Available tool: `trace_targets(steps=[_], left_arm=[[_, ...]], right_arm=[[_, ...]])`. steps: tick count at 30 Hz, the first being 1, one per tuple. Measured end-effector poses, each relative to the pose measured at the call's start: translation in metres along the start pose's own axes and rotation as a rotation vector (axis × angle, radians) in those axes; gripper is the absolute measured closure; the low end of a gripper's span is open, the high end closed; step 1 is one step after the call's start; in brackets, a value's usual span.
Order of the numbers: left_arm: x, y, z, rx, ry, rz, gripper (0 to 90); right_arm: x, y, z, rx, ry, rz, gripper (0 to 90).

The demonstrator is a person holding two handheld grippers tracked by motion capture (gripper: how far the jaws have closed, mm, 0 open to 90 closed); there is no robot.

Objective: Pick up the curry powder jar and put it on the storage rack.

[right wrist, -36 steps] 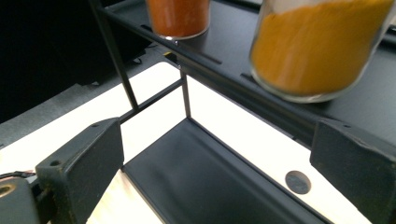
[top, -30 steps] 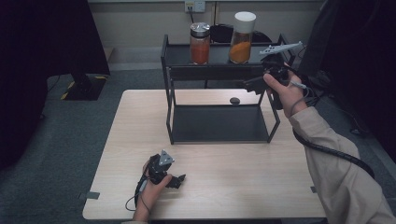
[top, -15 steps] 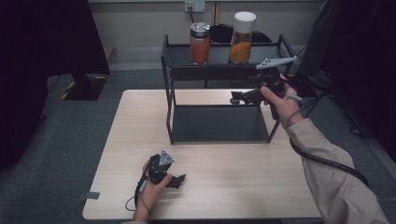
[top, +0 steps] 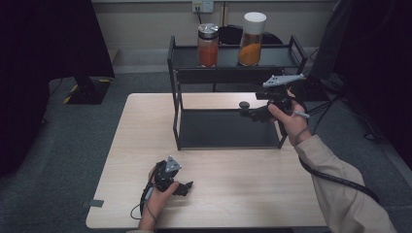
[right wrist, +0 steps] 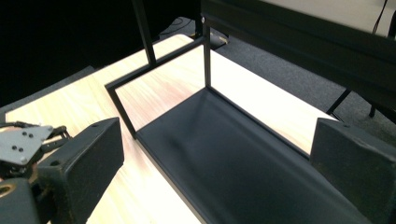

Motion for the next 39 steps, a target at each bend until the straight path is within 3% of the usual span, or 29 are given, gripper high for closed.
trace_targets(steps=[20, 39], left_arm=[[0.0, 0.0, 0.0, 0.0, 0.0, 0.0, 0.0], [0.0, 0.0, 0.0, 0.001, 0.0, 0.0, 0.0]], right_arm=[[-0.005, 0.001, -0.042, -0.002, 0.032, 0.02, 2.1], [-0.008, 0.006, -0.086, 0.006, 0.026, 0.036, 2.4]])
Point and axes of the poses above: each handheld gripper's, and its own axes: x roughly forward along the jaws, z roughly out of its top, y roughly to its left, the point moved 4 cm from there along x, roughly forward along the jaws, and after that the axes turned 13 degrees about -y, right-handed, at the moved point
